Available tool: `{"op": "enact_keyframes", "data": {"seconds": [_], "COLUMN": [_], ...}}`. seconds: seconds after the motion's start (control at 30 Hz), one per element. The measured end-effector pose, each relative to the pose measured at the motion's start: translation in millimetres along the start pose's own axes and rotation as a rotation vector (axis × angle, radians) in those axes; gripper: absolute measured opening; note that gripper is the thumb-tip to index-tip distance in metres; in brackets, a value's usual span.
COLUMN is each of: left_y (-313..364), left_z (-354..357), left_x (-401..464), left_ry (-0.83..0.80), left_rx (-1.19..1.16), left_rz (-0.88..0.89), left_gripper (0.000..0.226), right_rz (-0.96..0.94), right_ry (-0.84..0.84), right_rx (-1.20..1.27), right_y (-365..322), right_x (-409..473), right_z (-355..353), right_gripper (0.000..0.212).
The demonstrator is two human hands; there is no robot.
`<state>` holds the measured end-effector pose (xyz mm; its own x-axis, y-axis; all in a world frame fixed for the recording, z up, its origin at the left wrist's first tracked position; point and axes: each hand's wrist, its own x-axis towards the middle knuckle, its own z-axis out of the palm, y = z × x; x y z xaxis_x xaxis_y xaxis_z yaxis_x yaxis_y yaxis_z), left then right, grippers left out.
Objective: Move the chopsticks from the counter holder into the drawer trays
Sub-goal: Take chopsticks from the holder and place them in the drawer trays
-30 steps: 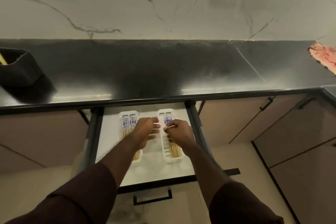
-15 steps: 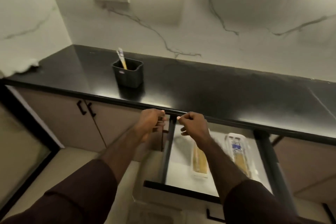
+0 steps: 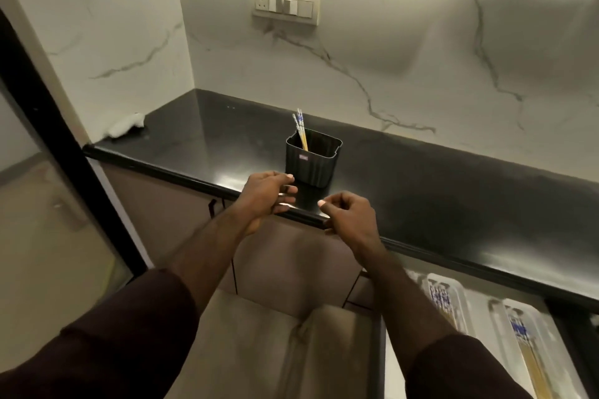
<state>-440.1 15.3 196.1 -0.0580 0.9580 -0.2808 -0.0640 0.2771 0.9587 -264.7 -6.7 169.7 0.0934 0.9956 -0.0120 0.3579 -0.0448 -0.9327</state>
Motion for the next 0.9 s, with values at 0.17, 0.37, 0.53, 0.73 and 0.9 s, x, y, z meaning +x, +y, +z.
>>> {"op": "enact_keyframes", "data": {"seconds": [0.17, 0.37, 0.53, 0.73, 0.9], "left_y": [15, 37, 50, 61, 71], "left_z": [6, 13, 17, 11, 4], "left_x": [32, 85, 144, 214, 267], "left_ry": [0.018, 0.044, 0.009, 0.005, -0.003], "left_rx": [-0.003, -0.005, -0.020, -0.023, 0.026], "left_rz": [0.002, 0.045, 0.067, 0.072, 0.092], "left_gripper": [0.019, 0.020, 0.016, 0.014, 0.014], "right_rz": [-0.050, -0.080, -0.105, -0.041, 0.129], "right_ry": [0.023, 0.102, 0.137, 0.150, 0.139], "right_rx": [-0.029, -0.069, -0.139, -0.297, -0.501], "right_y": [-14, -31, -43, -45, -40], "right_x": [46, 105, 161, 229, 284], "right_z": [5, 7, 25, 53, 81], "right_gripper": [0.008, 0.004, 0.007, 0.017, 0.020]}}
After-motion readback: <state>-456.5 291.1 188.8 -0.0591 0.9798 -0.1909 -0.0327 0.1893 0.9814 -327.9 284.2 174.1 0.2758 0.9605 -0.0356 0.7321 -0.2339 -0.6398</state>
